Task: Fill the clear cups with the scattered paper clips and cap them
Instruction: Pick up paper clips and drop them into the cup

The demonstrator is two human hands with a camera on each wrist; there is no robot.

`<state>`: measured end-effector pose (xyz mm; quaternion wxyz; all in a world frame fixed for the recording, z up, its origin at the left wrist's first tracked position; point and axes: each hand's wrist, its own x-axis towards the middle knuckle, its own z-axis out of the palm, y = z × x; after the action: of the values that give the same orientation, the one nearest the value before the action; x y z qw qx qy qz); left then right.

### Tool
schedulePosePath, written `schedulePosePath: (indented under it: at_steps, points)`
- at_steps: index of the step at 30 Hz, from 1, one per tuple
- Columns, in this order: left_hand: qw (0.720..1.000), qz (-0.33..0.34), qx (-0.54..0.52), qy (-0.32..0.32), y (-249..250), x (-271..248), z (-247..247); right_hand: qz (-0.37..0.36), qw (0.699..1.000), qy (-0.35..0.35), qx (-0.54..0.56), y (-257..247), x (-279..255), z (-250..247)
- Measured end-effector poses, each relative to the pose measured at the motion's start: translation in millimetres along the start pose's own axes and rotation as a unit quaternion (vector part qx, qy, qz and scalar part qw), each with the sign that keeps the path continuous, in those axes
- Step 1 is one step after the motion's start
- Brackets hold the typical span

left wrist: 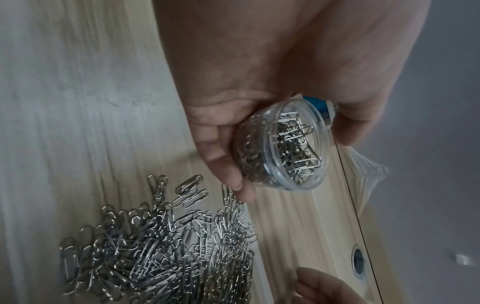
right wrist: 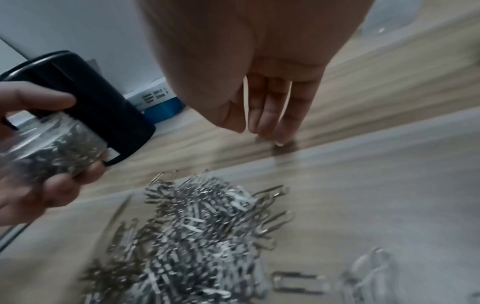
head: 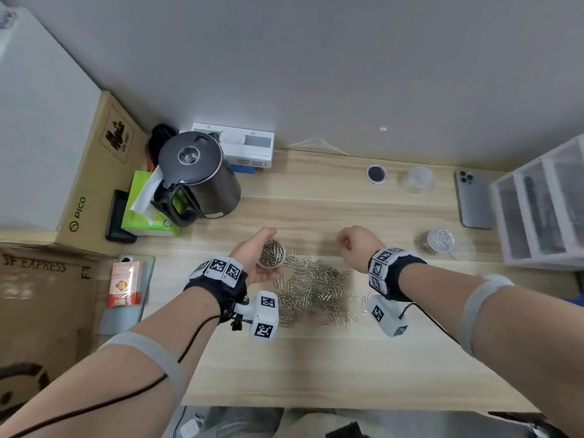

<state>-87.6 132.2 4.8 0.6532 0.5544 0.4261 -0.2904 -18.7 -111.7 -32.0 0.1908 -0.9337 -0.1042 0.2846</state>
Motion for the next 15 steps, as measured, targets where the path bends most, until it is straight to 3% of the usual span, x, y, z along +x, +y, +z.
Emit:
schedulePosePath:
  at_steps: [6, 15]
  points:
    - [1.000, -0.001, 0.021, 0.000, -12, -8, -8, 0.071, 0.994, -0.041, -0.072, 26, -20, -6]
    - [0.999, 0.004, 0.039, -0.015, -30, -24, -21, -0.006, 0.997, -0.074, 0.014, -15, -54, 60]
